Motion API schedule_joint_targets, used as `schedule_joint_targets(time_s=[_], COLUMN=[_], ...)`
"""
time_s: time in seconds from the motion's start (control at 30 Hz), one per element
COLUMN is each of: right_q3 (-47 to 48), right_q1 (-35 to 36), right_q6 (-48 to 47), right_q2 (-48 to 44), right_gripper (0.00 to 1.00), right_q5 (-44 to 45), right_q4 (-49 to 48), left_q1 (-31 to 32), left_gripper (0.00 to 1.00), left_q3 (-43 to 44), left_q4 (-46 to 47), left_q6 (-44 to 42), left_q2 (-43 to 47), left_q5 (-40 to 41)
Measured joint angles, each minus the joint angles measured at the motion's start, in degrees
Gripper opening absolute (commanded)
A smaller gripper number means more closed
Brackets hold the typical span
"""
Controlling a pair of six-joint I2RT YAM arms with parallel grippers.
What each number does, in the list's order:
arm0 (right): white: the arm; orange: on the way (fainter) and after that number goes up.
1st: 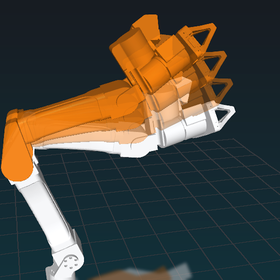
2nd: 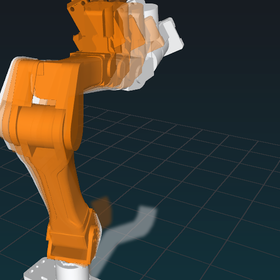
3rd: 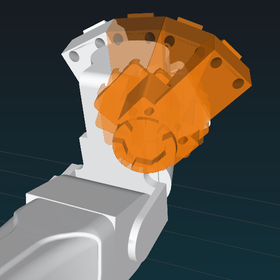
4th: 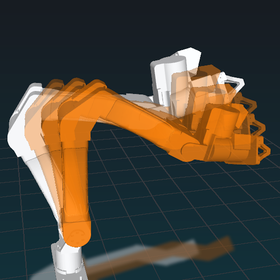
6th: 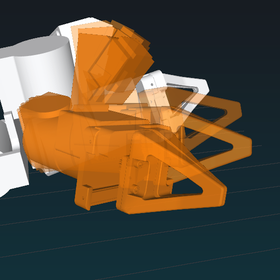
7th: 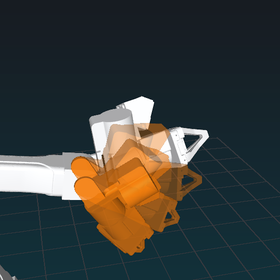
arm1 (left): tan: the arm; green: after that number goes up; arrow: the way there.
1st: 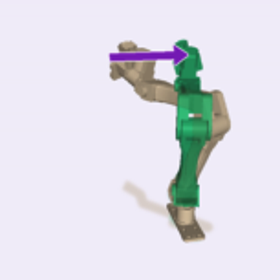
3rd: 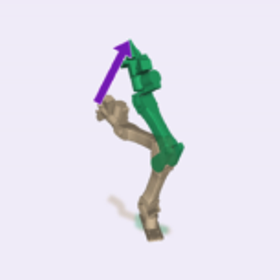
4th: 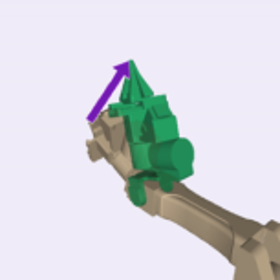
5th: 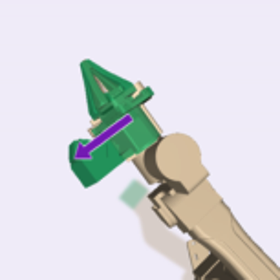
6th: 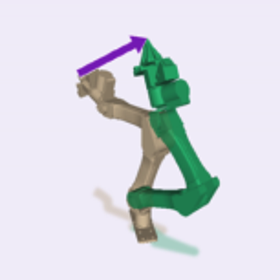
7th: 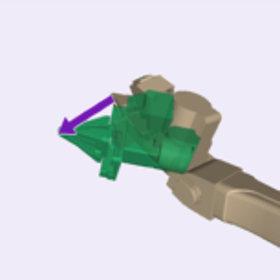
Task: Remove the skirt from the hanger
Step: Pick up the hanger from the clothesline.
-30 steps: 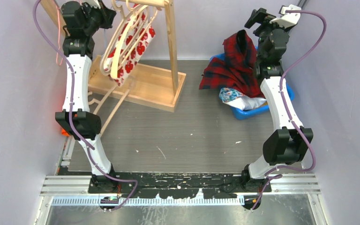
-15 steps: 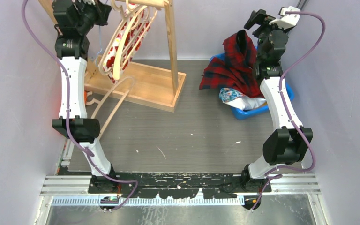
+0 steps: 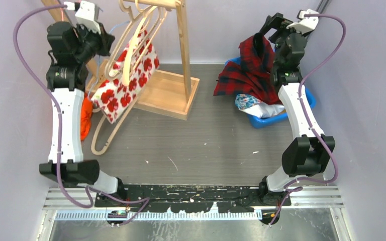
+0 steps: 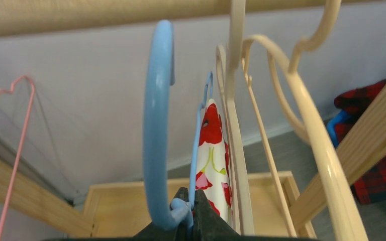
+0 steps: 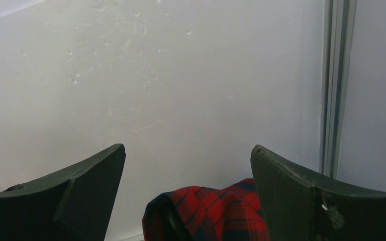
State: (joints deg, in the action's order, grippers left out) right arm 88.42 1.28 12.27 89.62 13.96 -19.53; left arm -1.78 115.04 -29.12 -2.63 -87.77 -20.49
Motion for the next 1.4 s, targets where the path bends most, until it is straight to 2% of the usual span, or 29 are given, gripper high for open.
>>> schedule_joint_targets(time_s=[0.1, 0.27, 0.5, 0.7, 0.83, 0.93, 1.1, 1.27, 1.4], right_q3=[0.0, 0.1, 4.9, 9.6, 11.4, 11.5, 7.4, 4.5, 4.5], right_q1=[0.3, 2.4, 11.2, 19.8, 24.0, 27.2, 30.9, 33.9, 35.5], right_q6=[0.3, 0.1, -2.6, -4.7, -5.0, -6.2, -7.6, -8.3, -9.2], right_q2=[0.0, 0.0, 1.3, 1.5, 1.5, 1.2, -1.8, -5.6, -7.6], right_gripper=[1.00, 1.00, 1.00, 1.00, 0.90, 0.89, 0.79, 0.80, 0.81], right_q5=[-0.7, -1.9, -6.2, -7.1, -8.3, -9.9, -16.1, -22.5, -27.1], right_q4=[1.6, 3.5, 8.9, 14.8, 19.7, 23.8, 30.3, 37.0, 40.2], left_q1=[0.0, 0.8, 4.7, 8.2, 10.2, 11.4, 12.7, 13.1, 13.6], left_gripper=[0.00, 0.00, 0.00, 0.00, 0.00, 0.00, 0.00, 0.00, 0.00], left_q3=[-7.0, -13.8, -23.3, -32.4, -35.3, -35.5, -31.4, -23.6, -15.5], left_q4=[-3.5, -9.3, -13.8, -20.3, -24.9, -26.7, -27.7, -24.2, -20.0], left_q6=[-3.7, -9.2, -16.1, -17.6, -17.2, -16.7, -14.0, -10.3, -7.6], left_q2=[6.1, 15.9, 30.7, 38.2, 40.7, 41.6, 40.8, 36.3, 28.7], left_q5=[2.1, 7.1, 11.2, 12.8, 11.3, 8.9, 2.9, -4.6, -9.7])
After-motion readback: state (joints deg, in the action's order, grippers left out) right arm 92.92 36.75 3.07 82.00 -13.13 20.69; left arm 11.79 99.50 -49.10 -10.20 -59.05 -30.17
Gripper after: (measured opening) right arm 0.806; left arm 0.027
